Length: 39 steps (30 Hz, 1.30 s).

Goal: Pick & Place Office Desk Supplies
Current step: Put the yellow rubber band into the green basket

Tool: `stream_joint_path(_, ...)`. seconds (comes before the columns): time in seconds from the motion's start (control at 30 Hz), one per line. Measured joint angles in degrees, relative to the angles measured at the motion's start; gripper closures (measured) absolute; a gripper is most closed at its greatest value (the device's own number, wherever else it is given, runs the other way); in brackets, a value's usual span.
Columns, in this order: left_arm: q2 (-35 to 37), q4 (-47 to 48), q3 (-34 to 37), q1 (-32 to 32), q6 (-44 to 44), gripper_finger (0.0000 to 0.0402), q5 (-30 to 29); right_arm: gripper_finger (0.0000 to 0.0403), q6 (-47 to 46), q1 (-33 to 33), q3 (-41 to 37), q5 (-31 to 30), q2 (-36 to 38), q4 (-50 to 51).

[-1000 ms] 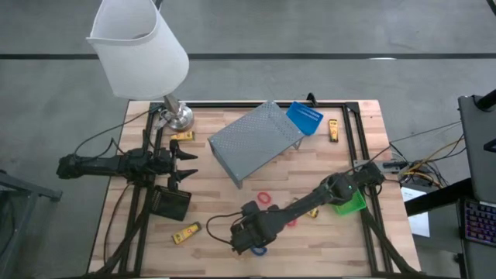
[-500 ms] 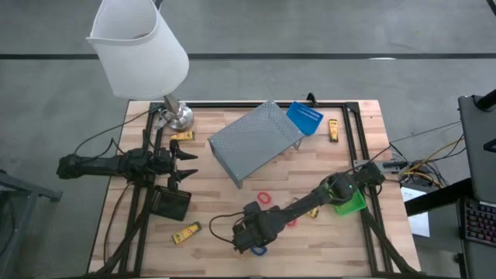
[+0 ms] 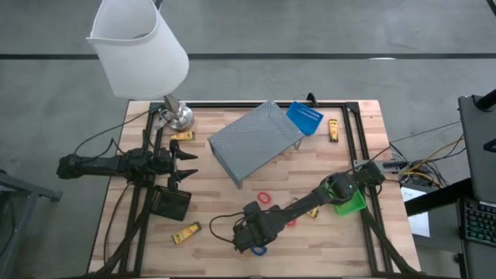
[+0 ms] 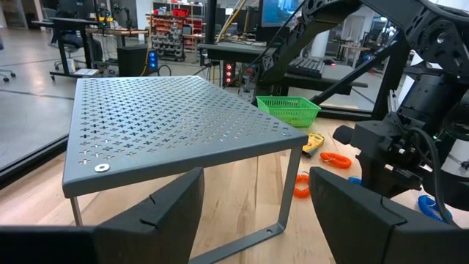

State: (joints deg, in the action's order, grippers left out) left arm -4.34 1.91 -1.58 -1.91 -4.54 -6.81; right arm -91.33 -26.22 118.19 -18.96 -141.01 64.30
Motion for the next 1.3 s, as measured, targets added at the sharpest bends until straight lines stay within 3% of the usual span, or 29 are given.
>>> stream_joint_path(0.47,0.0,0.0,0.0,0.0,0.0,0.0149,0.0,0.0394,1.4,0.0,1.7,-0.1,0.1,1.6)
stream_joint_path(1.3,0.0,0.0,0.0,0.0,0.0,0.0149,0.0,0.0394,4.3,-0.9,16.4,-2.0,1.2,25.6)
